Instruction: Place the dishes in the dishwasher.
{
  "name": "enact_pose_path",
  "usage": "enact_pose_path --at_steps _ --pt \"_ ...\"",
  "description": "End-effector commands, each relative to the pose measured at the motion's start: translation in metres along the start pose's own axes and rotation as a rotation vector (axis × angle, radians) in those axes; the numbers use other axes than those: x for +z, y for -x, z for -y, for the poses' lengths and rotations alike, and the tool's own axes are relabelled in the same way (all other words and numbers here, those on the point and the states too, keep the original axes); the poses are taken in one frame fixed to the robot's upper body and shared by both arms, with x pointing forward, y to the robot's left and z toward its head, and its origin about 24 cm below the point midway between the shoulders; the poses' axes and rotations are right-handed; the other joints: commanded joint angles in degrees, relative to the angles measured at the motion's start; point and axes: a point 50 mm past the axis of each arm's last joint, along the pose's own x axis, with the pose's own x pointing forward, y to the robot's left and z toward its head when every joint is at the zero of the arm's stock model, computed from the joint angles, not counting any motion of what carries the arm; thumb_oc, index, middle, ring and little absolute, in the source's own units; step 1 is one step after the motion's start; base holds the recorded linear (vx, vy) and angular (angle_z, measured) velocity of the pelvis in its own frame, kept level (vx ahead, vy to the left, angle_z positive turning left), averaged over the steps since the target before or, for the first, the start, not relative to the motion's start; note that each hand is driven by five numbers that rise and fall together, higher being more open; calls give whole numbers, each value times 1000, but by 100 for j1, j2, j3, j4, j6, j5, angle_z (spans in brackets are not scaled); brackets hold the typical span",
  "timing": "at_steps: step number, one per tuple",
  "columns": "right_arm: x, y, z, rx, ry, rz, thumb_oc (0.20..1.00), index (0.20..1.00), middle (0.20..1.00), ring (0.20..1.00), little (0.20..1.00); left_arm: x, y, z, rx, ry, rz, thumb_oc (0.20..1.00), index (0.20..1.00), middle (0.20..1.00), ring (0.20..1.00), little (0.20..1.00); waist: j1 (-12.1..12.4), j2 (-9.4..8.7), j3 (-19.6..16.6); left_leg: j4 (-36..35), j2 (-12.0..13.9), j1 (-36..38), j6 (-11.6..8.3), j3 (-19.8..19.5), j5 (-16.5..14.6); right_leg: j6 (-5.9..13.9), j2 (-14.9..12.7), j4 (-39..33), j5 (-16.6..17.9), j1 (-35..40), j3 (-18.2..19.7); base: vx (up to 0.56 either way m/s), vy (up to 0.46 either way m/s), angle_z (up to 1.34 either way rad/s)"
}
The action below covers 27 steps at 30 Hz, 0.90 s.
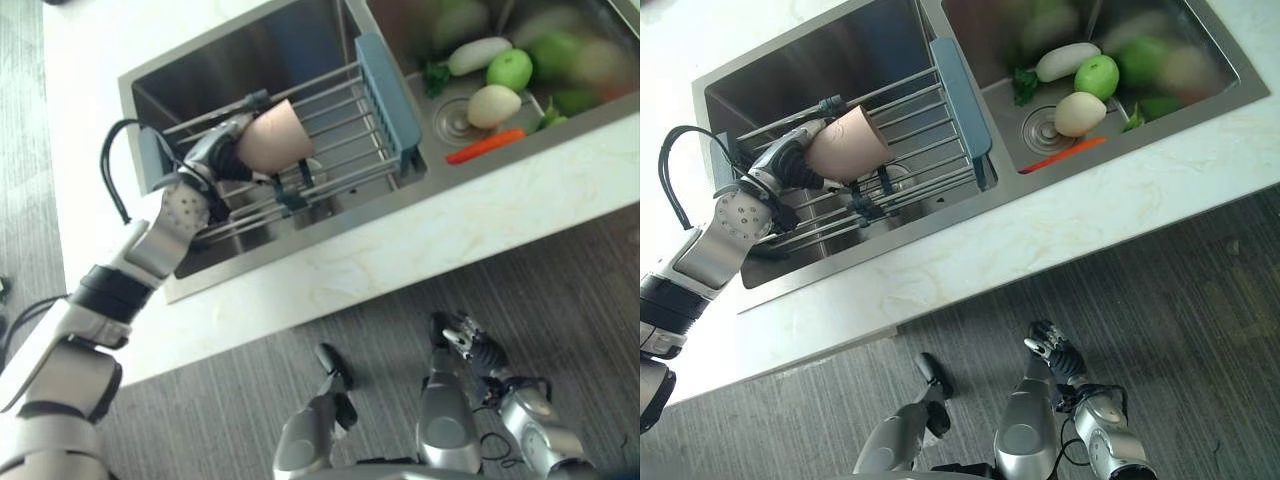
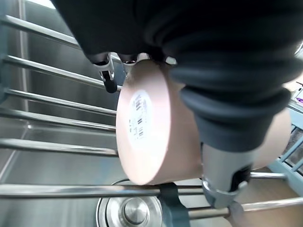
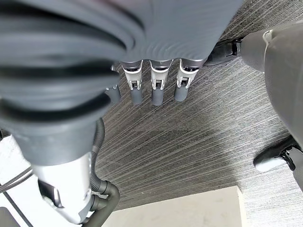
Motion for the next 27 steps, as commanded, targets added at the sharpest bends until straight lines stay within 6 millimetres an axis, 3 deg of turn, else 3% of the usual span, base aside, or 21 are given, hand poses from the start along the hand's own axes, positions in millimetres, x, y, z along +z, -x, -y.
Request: enact_pose_path --at_steps 1,2,5,19,20,22,23,24,27 --pt "9 -5 -12 33 -66 78 1000 1000 1000 1000 1000 -6 -3 -13 -12 -97 -31 485 485 485 485 485 -37 -101 -19 493 377 -338 -385 -328 -370 427 -548 1110 -745 -610 -176 0 0 0" --pt "10 -5 -12 32 -66 79 1000 1000 1000 1000 1000 -6 -3 -12 -24 -105 -37 357 357 357 357 357 -43 -91 -19 495 381 -344 -387 -319 -369 432 -555 1109 -738 -621 -170 0 0 0" --pt "11 -6 -12 33 -65 83 1000 1000 1000 1000 1000 -6 -4 -10 -45 -116 -44 200 200 200 200 200 -66 -80 2 495 386 -351 -392 -302 -364 441 -569 1119 -722 -655 -152 0 0 0" --pt "10 -5 -9 29 -62 86 1000 1000 1000 1000 1000 -8 -4 -5 -35 -169 -15 200 200 200 200 200 -107 -93 -48 498 434 -237 -424 -264 -384 442 -559 1111 -751 -552 -185 0 -1 0" --pt "8 -3 -8 28 -63 82 1000 1000 1000 1000 1000 -6 -3 -7 10 -151 16 200 200 200 200 200 -102 -104 -82 498 435 -209 -421 -263 -394 435 -552 1106 -765 -514 -199 25 -23 -9" --pt "-3 2 -10 21 -74 64 1000 1000 1000 1000 1000 8 7 -20 259 -98 176 200 200 200 200 200 -42 -163 -279 482 403 -60 -394 -336 -433 395 -471 1067 -836 -289 -254 23 -32 -5" --pt "-4 2 -10 21 -76 64 1000 1000 1000 1000 1000 10 8 -21 276 -95 186 200 200 200 200 200 -29 -166 -308 483 406 -72 -390 -335 -425 387 -459 1049 -819 -290 -254 24 -65 7" --pt "-10 5 -14 18 -91 51 1000 1000 1000 1000 1000 17 20 -29 453 -83 290 200 200 200 200 200 34 -225 -502 470 399 44 -384 -361 -447 360 -416 996 -855 -89 -339 25 -62 10" --pt "-16 7 -16 18 -100 38 1000 1000 1000 1000 1000 21 30 -31 552 -115 367 200 200 200 200 200 77 -263 -662 482 403 109 -379 -376 -465 335 -374 965 -878 36 -389 43 -50 8"
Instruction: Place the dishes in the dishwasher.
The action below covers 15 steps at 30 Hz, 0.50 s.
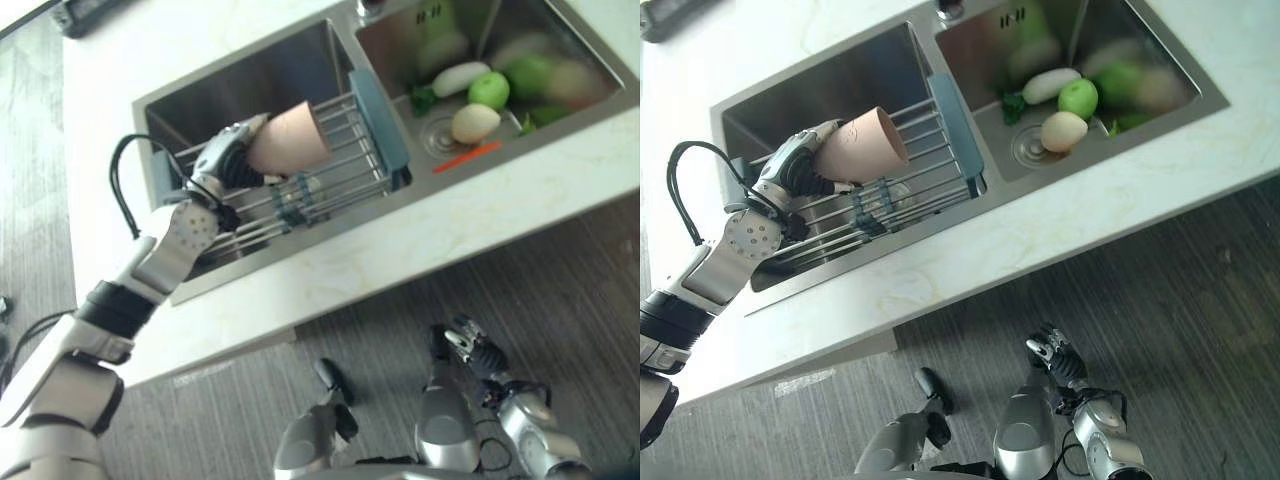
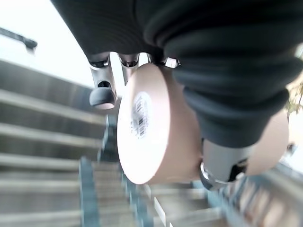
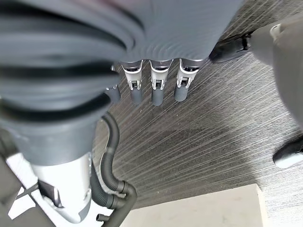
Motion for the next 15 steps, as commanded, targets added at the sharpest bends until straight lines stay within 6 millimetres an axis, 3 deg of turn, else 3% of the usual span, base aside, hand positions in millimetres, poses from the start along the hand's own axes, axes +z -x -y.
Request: enact_pose_path --at_steps 1,6,15 --pt "-10 7 -14 37 -37 20 1000 1000 1000 1000 1000 12 -5 -33 253 -105 170 200 200 200 200 200 78 -165 -645 487 307 -334 -347 -336 -477 378 -459 888 -846 -369 -376 97 -53 3" --pt "-34 16 -17 23 -35 -63 1000 1000 1000 1000 1000 16 20 -32 416 -78 249 200 200 200 200 200 182 -241 -1258 504 293 43 -294 -326 -568 306 -320 815 -973 164 -532 115 -30 9" --pt "-46 22 -12 5 -10 -128 1000 1000 1000 1000 1000 19 42 -54 653 1 253 200 200 200 200 200 430 -302 -1783 457 254 511 -241 -565 -686 173 -96 778 -1200 791 -720 33 -48 7"
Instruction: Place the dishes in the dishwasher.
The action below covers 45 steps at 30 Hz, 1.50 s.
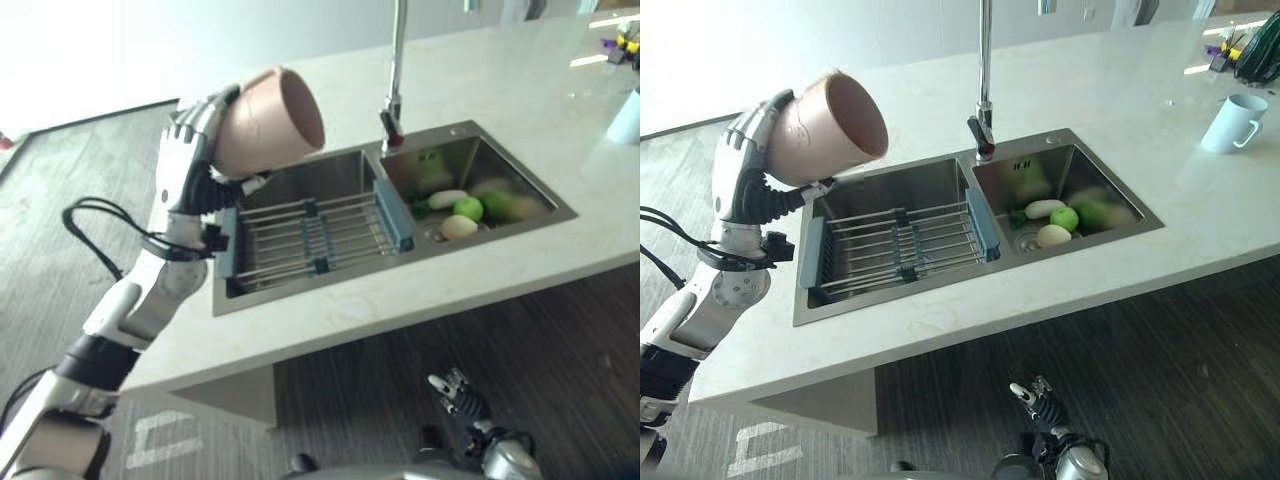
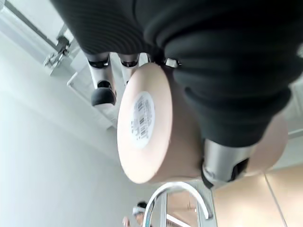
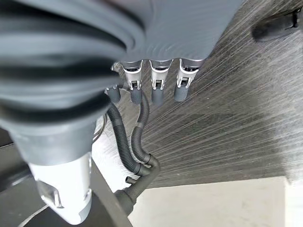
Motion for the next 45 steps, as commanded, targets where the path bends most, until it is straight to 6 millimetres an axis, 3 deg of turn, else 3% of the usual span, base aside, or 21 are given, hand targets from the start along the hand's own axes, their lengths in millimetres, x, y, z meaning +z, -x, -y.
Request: enact_pose_path --at_steps 1,6,8,9,11,13,16,17,19,22,23,25,26,29,31,32,33,36,41,45 --pt "27 -8 -11 56 44 102 1000 1000 1000 1000 1000 -5 -14 -30 262 -14 -4 200 200 200 200 200 177 46 35 487 179 -116 -98 -371 -544 146 -118 828 -994 -11 -432 1 -125 15" --pt "29 -14 -3 36 83 54 1000 1000 1000 1000 1000 -15 5 -57 315 -97 -67 200 200 200 200 200 526 -33 -64 789 308 -226 -255 -581 -550 -5 75 626 -1007 202 -613 -41 -168 34" --pt "22 -15 7 -10 106 -25 1000 1000 1000 1000 1000 -18 12 -65 344 -92 -97 200 200 200 200 200 662 -55 -34 809 502 -329 -389 -598 -391 -35 130 532 -984 257 -726 -93 -123 44" --pt "12 -14 17 -49 97 -85 1000 1000 1000 1000 1000 -16 19 -70 372 -72 -96 200 200 200 200 200 767 -71 23 747 733 -398 -542 -616 -162 -33 158 412 -926 315 -835 -167 -103 44" --pt "2 -11 23 -66 129 -135 1000 1000 1000 1000 1000 -12 25 -73 404 -47 -88 200 200 200 200 200 846 -78 83 702 909 -516 -607 -632 51 -42 154 325 -848 298 -940 -204 -53 127" --pt "-13 -6 30 -121 168 -186 1000 1000 1000 1000 1000 -7 32 -73 415 -19 -74 200 200 200 200 200 921 -85 226 996 928 -571 -563 -379 -60 -70 82 384 -847 297 -1365 -290 -24 151" --pt "-23 -4 34 -155 119 -219 1000 1000 1000 1000 1000 -3 31 -68 390 3 -72 200 200 200 200 200 966 -119 245 1329 628 -508 -452 -197 -560 -95 91 405 -917 344 -1592 -157 0 129" --pt "-29 -3 36 -175 72 -231 1000 1000 1000 1000 1000 -2 25 -65 362 20 -77 200 200 200 200 200 989 -144 226 1572 392 -471 -317 16 -840 -122 119 358 -867 330 -1768 -305 200 125" --pt "-36 -3 36 -215 13 -244 1000 1000 1000 1000 1000 -1 11 -61 336 100 -98 200 200 200 200 200 881 -147 186 2075 481 -361 -282 446 -763 -181 235 276 -776 291 -1889 -300 349 192" --pt "-42 2 39 -236 24 -256 1000 1000 1000 1000 1000 0 4 -52 303 163 -108 200 200 200 200 200 682 -62 166 2063 1012 -171 -476 934 -168 -225 194 215 -661 329 -2109 -235 514 309" --pt "-44 5 43 -247 42 -263 1000 1000 1000 1000 1000 2 4 -47 270 203 -97 200 200 200 200 200 667 5 146 1516 901 61 -378 1092 -277 -107 -92 397 -509 238 -2302 -266 696 85" --pt "-45 5 45 -252 42 -264 1000 1000 1000 1000 1000 3 5 -46 260 213 -90 200 200 200 200 200 678 13 137 1312 762 144 -307 1107 -379 -27 -233 467 -432 194 -2359 -192 514 80" --pt "-44 7 49 -267 21 -259 1000 1000 1000 1000 1000 6 7 -44 225 252 -74 200 200 200 200 200 749 32 119 924 421 300 -156 1071 -623 166 -560 646 -250 82 -2485 -164 435 109" --pt "-41 5 47 -255 21 -238 1000 1000 1000 1000 1000 14 6 -39 180 337 -47 200 200 200 200 200 834 49 118 644 51 343 72 941 -774 279 -916 1010 -205 -14 -2613 -174 403 74" --pt "-40 3 45 -245 18 -223 1000 1000 1000 1000 1000 18 4 -33 148 372 -41 200 200 200 200 200 848 46 111 554 -97 292 194 835 -801 282 -990 1220 -308 -63 -2559 -151 287 105" --pt "-39 1 42 -244 1 -216 1000 1000 1000 1000 1000 23 4 -25 123 389 -34 200 200 200 200 200 819 56 119 518 -186 235 293 684 -824 266 -943 1390 -436 -118 -2323 -86 165 116" --pt "-38 0 40 -236 -8 -214 1000 1000 1000 1000 1000 26 4 -18 100 401 -34 200 200 200 200 200 764 56 123 513 -243 181 368 504 -853 257 -875 1549 -593 -193 -2012 -48 126 125" --pt "-39 0 33 -197 -25 -198 1000 1000 1000 1000 1000 33 0 7 5 467 -29 200 200 200 200 200 452 -3 155 693 -281 -39 516 -109 -864 163 -300 1880 -1218 -368 -708 34 11 162" --pt "-47 0 26 -129 -150 -266 1000 1000 1000 1000 1000 39 -1 22 -99 497 -28 200 200 200 200 200 559 -147 23 484 -181 145 339 -265 -846 254 -262 1413 -1190 34 -645 49 -103 122" --pt "-50 -1 22 -99 -145 -311 1000 1000 1000 1000 1000 41 1 20 -131 501 -32 200 200 200 200 200 634 -167 10 506 70 90 149 -192 -675 159 -118 952 -1013 185 -789 0 -137 8"
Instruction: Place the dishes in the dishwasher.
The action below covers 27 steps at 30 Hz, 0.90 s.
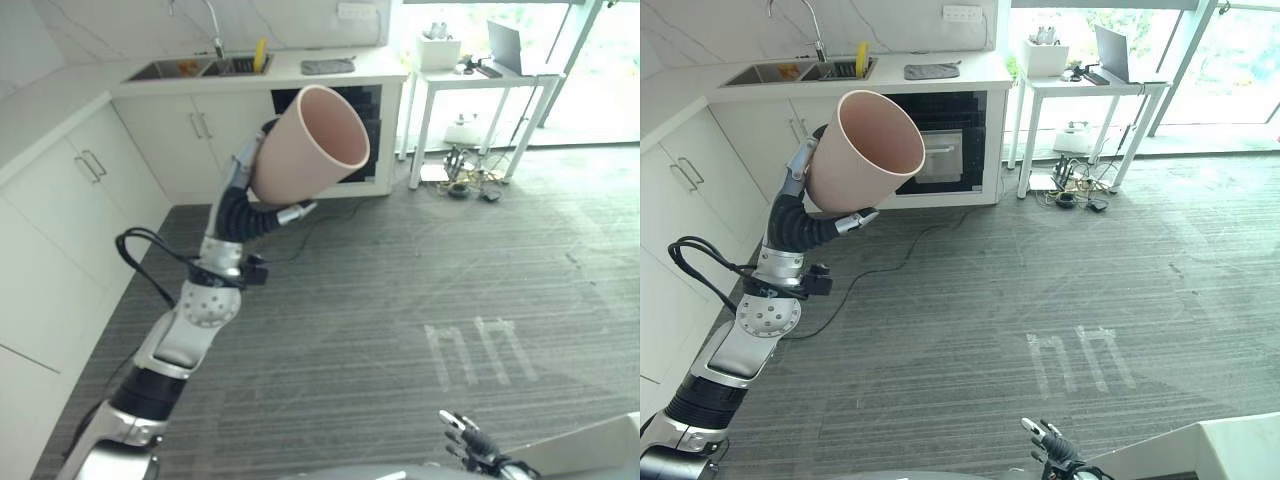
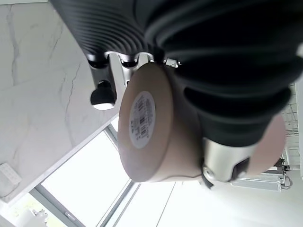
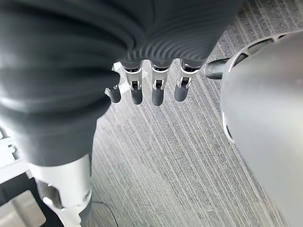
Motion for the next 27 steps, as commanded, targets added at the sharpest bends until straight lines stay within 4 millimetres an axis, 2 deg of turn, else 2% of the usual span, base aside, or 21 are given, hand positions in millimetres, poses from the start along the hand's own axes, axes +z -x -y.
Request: enact_pose_path --at_steps 1,4,9,14,17,18,20,21,23,24,27 --pt "-3 -1 -4 32 10 -24 1000 1000 1000 1000 1000 16 -17 -18 81 -2 89 200 200 200 200 200 -85 -17 -57 134 375 -359 -181 647 200 493 -385 161 -556 240 -223 -12 -108 14" --pt "-5 -1 -1 28 30 -46 1000 1000 1000 1000 1000 14 -15 -21 87 -20 70 200 200 200 200 200 -89 -7 -61 185 489 -385 -282 716 248 471 -355 13 -503 281 -293 -15 -64 15" --pt "-2 -1 1 30 58 -53 1000 1000 1000 1000 1000 10 -7 -24 97 -18 28 200 200 200 200 200 -73 -8 -34 379 835 -453 -449 911 368 397 -338 -47 -463 314 -475 8 -27 16" --pt "-1 -1 4 33 104 -68 1000 1000 1000 1000 1000 5 -1 -31 130 -26 -4 200 200 200 200 200 -43 -22 -4 535 950 -485 -469 932 345 319 -333 46 -512 299 -530 28 -3 20" --pt "-2 -1 4 33 114 -81 1000 1000 1000 1000 1000 3 3 -33 152 -33 -21 200 200 200 200 200 -17 -26 -18 558 970 -440 -533 834 246 337 -302 53 -603 353 -483 56 -30 6" --pt "-3 0 7 30 141 -102 1000 1000 1000 1000 1000 0 9 -38 182 -52 -49 200 200 200 200 200 35 -48 7 658 1006 -518 -501 876 313 271 -312 74 -540 316 -592 54 -26 12" --pt "-4 1 10 24 150 -113 1000 1000 1000 1000 1000 -1 11 -39 190 -56 -60 200 200 200 200 200 45 -49 3 648 1047 -460 -586 834 261 303 -276 43 -603 388 -554 62 -6 18" --pt "-4 2 11 20 147 -112 1000 1000 1000 1000 1000 -1 12 -40 195 -52 -63 200 200 200 200 200 45 -45 20 677 1080 -482 -610 858 306 302 -273 32 -596 400 -574 -38 32 25" --pt "2 3 15 9 100 -68 1000 1000 1000 1000 1000 2 11 -33 173 -11 -27 200 200 200 200 200 -85 -31 85 755 1447 -471 -761 1273 767 261 -212 117 -599 366 -720 -133 97 22" --pt "5 3 16 8 92 -52 1000 1000 1000 1000 1000 3 9 -32 168 -5 -19 200 200 200 200 200 -126 -27 102 770 1526 -483 -785 1324 851 247 -212 146 -604 348 -733 -129 116 55" --pt "8 3 17 4 68 -37 1000 1000 1000 1000 1000 3 5 -29 152 3 -15 200 200 200 200 200 -172 -13 105 746 1530 -453 -747 1361 842 234 -260 254 -626 322 -755 -30 93 68"
